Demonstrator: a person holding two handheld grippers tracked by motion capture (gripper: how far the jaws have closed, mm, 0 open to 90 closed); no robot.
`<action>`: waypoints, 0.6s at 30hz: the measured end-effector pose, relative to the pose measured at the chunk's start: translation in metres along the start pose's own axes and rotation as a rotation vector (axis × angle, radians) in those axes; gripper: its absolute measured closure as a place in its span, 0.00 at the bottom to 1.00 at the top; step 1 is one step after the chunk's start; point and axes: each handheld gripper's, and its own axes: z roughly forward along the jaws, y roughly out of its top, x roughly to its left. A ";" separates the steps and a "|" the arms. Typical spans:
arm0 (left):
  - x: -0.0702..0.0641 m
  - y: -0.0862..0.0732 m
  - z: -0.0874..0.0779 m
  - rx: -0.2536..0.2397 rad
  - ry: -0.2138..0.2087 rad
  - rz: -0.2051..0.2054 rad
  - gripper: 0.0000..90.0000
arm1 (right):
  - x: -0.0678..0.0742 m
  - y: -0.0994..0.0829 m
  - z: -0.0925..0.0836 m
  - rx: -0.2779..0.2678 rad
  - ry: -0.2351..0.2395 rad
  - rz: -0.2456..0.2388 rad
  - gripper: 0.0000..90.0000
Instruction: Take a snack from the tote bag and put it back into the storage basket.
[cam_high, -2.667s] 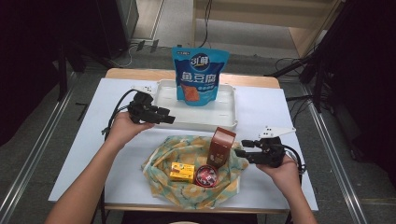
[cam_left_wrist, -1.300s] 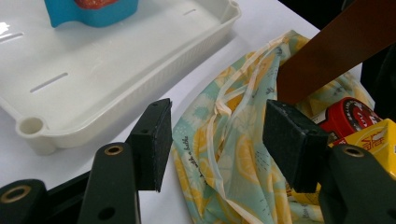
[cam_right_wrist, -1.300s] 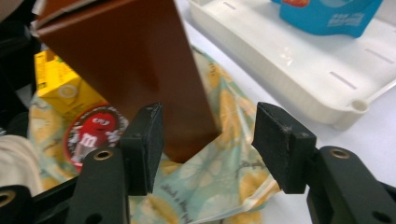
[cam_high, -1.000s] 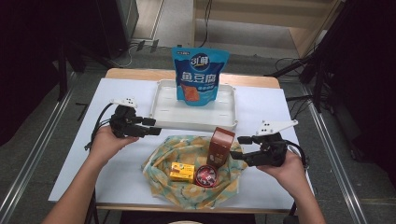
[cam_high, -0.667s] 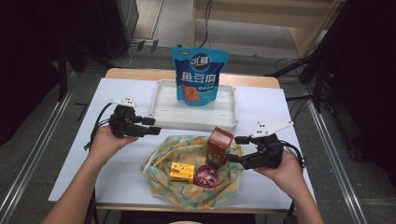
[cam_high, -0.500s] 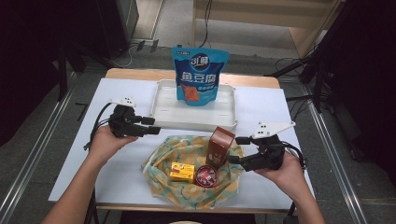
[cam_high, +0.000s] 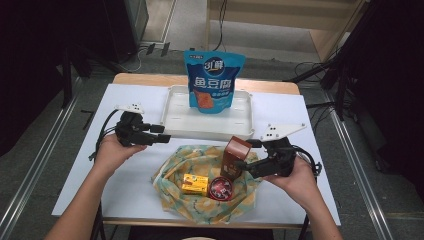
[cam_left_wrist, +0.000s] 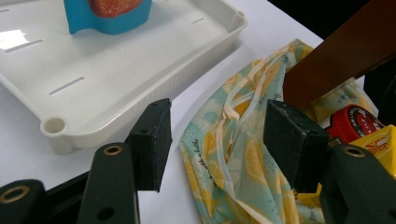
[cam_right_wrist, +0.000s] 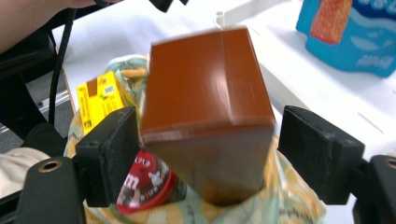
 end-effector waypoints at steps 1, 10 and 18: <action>0.001 0.000 0.000 -0.001 0.000 -0.002 0.47 | 0.000 0.002 0.002 -0.001 0.003 -0.005 0.24; 0.006 -0.003 -0.002 -0.001 -0.003 -0.013 0.47 | -0.003 0.010 0.014 0.006 -0.015 -0.010 0.35; 0.008 -0.004 -0.002 -0.001 -0.001 -0.021 0.47 | -0.007 0.011 0.011 -0.004 -0.045 -0.031 0.48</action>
